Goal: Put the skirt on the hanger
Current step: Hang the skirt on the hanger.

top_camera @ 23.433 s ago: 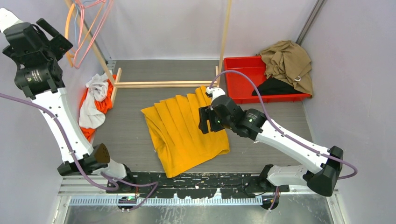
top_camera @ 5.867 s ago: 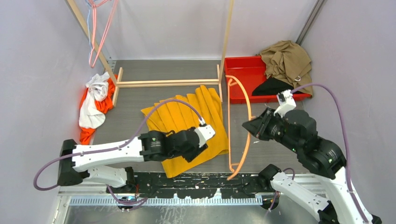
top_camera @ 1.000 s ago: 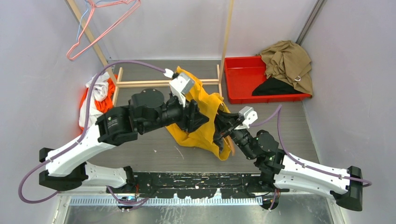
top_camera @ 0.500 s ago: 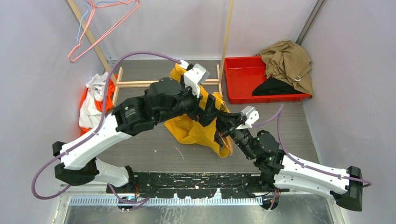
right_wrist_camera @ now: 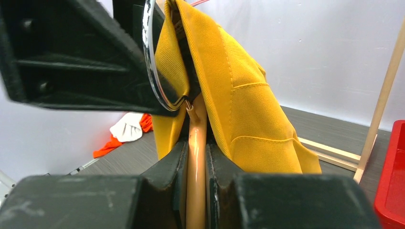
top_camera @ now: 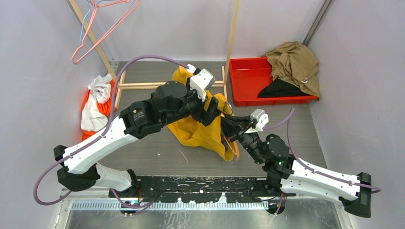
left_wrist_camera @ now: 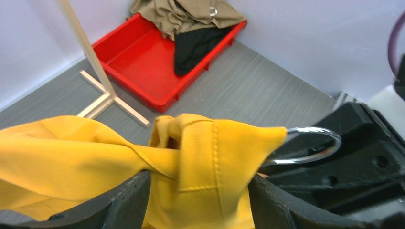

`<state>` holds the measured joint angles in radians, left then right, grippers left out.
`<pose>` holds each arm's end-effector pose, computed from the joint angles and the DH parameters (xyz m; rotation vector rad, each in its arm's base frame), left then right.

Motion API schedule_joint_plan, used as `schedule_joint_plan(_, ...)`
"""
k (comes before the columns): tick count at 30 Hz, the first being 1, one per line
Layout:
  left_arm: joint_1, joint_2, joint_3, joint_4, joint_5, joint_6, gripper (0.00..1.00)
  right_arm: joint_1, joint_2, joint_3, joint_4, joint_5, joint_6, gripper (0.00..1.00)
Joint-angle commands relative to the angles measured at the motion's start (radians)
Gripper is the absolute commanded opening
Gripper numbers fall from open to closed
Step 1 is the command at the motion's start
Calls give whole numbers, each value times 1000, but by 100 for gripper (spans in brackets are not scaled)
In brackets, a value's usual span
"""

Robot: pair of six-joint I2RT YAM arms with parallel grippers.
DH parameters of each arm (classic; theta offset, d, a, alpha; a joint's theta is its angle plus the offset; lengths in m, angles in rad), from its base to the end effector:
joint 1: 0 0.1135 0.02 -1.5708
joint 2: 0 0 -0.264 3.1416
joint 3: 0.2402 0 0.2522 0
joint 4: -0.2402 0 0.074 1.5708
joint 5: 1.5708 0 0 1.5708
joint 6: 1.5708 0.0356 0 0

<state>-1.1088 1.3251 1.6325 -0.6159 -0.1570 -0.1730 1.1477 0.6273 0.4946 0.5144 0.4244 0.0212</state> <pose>0.1276 -0.2438 0.4677 0.7749 1.7805 -0.7249 0.0773 0.1360 0.3352 -0.3177 1.2197 0.7642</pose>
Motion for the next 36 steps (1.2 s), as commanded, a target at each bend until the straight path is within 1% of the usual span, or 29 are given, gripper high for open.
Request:
schedule_joint_plan(1, 38, -32, 3, 103, -18, 8, 69, 0, -45, 30, 172, -44, 18, 1)
schedule_joint_plan(5, 61, -11, 35, 89, -37, -1, 69, 0, -52, 25, 167, -47, 20, 1)
schedule_joint_plan(9, 62, 6, 58, 71, -35, 1, 68, 0, -62, 19, 166, -41, 16, 1)
schedule_joint_plan(13, 62, 0, 64, 61, 8, -19, 68, 0, -74, 8, 174, -28, 7, 1)
schedule_joint_plan(17, 62, 9, 90, 10, -14, -35, 66, 0, -78, 0, 191, -24, 1, 1)
schedule_joint_plan(19, 61, 13, 86, 18, 43, -45, 65, -1, -69, -3, 211, -20, -9, 1)
schedule_joint_plan(22, 62, 40, 113, -12, 156, -86, 64, 0, -57, -10, 258, -9, -29, 1)
schedule_joint_plan(24, 62, 63, 137, -47, 219, -119, 59, 0, -57, -14, 290, -2, -40, 1)
schedule_joint_plan(27, 62, 94, 161, -131, 182, -142, 59, 0, -69, -14, 319, 7, -55, 1)
schedule_joint_plan(30, 62, 106, 158, -157, 181, -144, 59, 0, -74, -10, 343, 7, -66, 1)
schedule_joint_plan(34, 69, 120, 178, -229, 79, -155, 58, 0, -70, 5, 340, -9, -67, 1)
schedule_joint_plan(36, 88, 89, 158, -218, 41, -173, 56, 0, -72, 3, 333, -13, -60, 1)
